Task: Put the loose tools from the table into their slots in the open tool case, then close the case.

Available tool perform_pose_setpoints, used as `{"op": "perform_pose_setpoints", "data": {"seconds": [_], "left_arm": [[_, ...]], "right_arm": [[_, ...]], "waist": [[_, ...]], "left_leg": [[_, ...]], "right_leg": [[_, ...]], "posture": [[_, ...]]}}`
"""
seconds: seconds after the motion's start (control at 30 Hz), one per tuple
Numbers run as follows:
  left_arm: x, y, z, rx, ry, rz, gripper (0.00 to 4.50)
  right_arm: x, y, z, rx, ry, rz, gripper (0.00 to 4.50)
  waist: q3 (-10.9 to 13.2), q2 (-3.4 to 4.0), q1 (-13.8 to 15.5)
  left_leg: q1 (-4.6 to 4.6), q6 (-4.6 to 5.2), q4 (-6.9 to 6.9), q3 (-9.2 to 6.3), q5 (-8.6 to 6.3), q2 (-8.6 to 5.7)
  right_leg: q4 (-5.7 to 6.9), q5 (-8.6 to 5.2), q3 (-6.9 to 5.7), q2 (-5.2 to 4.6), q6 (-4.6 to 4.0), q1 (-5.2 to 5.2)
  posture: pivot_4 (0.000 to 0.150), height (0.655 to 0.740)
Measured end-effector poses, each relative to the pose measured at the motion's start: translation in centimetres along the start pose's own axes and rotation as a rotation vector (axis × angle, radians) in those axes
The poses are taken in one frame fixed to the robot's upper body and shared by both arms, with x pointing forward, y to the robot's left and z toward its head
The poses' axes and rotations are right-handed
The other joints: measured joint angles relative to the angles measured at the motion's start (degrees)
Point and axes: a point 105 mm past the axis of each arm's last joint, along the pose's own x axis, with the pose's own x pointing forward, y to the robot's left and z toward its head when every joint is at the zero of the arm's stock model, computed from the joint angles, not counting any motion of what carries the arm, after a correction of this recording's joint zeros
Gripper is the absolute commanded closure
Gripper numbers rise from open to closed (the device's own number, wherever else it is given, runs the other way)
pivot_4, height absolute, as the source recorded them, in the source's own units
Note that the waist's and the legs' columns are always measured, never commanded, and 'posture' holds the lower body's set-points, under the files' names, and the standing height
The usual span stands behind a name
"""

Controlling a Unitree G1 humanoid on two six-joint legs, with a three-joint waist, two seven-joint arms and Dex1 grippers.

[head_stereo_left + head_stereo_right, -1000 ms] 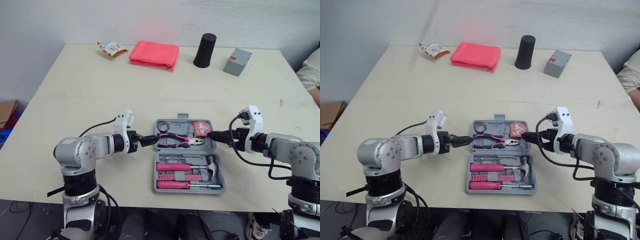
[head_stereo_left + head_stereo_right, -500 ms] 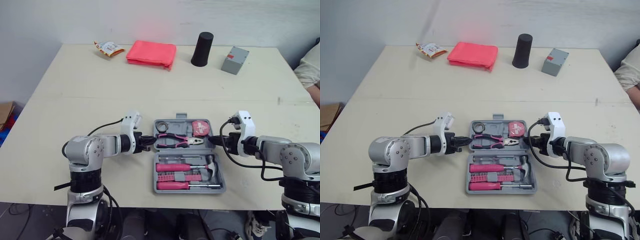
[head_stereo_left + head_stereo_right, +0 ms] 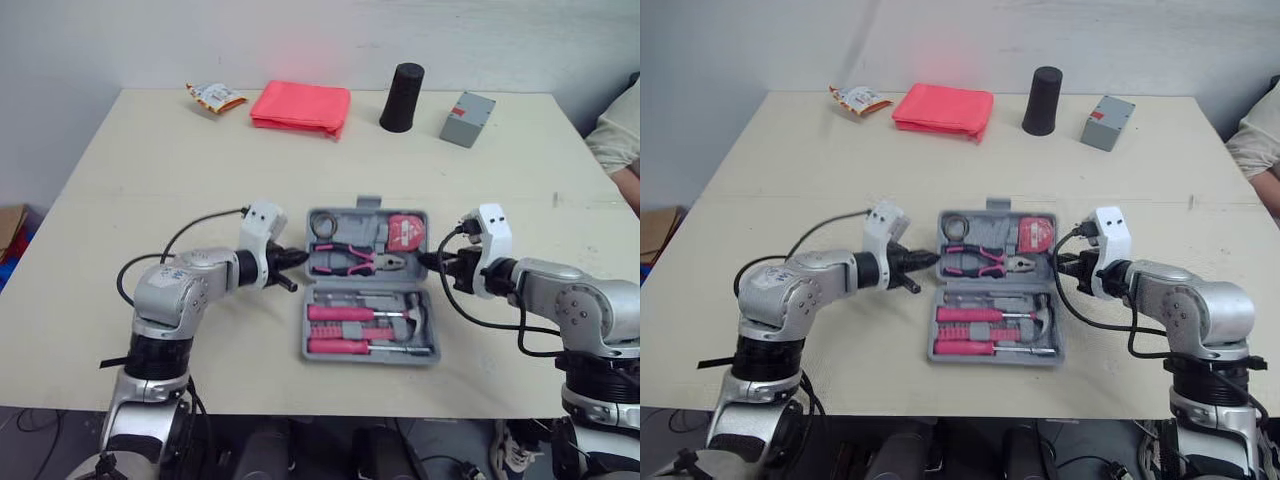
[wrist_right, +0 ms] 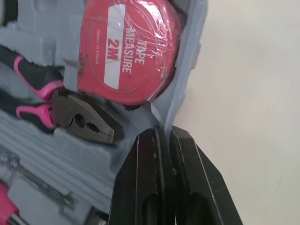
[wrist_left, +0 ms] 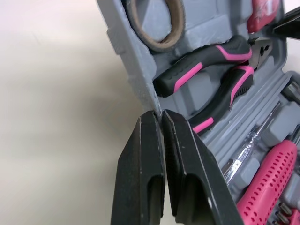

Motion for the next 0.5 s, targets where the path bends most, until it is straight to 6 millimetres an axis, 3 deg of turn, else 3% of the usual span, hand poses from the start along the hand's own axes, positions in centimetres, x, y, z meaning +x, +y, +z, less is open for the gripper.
{"op": "perform_pose_setpoints", "data": {"seconds": [0.27,0.5], "left_arm": [[-0.4,0.9,-0.6,0.305,-0.158,0.024,4.50],[-1.7,-0.2,-2.8,0.404,-0.307,0.113,4.50]], "right_arm": [[0.1,0.5,-0.8,-0.325,-0.194,-0.021,4.42],[-0.5,1.4,-2.9,-0.541,-0.375,-0.068,4.42]], "waist": [[0.01,-0.02,-0.01],[0.02,-0.04,-0.03]], "left_leg": [[0.14,0.06,-0.49,0.36,0.00,-0.01],[0.37,0.16,-0.41,0.44,0.08,0.02]], "right_leg": [[-0.07,0.02,-0.11,-0.03,0.03,-0.09],[-0.07,0.03,-0.01,-0.15,0.05,0.02]], "posture": [[0.150,0.7361],[0.150,0.7361]]}}
